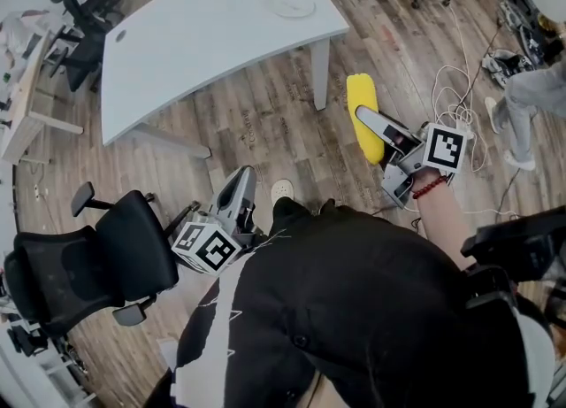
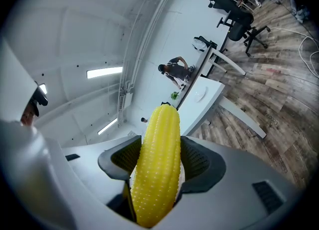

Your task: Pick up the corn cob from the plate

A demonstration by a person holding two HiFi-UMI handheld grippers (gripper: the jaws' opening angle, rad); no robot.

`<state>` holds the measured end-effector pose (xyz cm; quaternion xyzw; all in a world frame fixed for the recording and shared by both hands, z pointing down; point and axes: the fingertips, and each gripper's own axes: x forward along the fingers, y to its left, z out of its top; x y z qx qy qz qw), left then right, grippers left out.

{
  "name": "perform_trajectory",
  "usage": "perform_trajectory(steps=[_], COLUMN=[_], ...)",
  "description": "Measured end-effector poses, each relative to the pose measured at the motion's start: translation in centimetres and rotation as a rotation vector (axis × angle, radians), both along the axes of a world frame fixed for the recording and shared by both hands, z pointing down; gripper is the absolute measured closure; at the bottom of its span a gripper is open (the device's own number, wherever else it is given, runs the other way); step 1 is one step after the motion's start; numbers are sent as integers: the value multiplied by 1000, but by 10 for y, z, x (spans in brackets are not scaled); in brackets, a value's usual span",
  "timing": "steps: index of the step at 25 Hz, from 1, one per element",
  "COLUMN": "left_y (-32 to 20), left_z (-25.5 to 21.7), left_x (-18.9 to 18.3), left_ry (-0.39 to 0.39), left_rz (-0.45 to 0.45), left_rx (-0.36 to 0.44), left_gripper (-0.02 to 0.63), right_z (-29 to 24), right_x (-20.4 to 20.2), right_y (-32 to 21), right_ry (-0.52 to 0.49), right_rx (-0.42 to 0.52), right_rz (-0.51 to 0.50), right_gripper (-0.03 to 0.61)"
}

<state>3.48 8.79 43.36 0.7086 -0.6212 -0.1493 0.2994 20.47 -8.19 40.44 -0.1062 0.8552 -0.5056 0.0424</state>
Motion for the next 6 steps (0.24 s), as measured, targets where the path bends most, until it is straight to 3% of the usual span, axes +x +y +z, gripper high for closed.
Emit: perform_trajectory(steps=[6], left_y=[4], left_z=[3], left_x=[2], left_ry=[4], left_rz=[-9], left_rx=[1], left_gripper=[598], right_z=[3], right_x=[2], right_y=[3], right_ry=[4], right_rx=[-1], right_rz=[-7], right_gripper=[328])
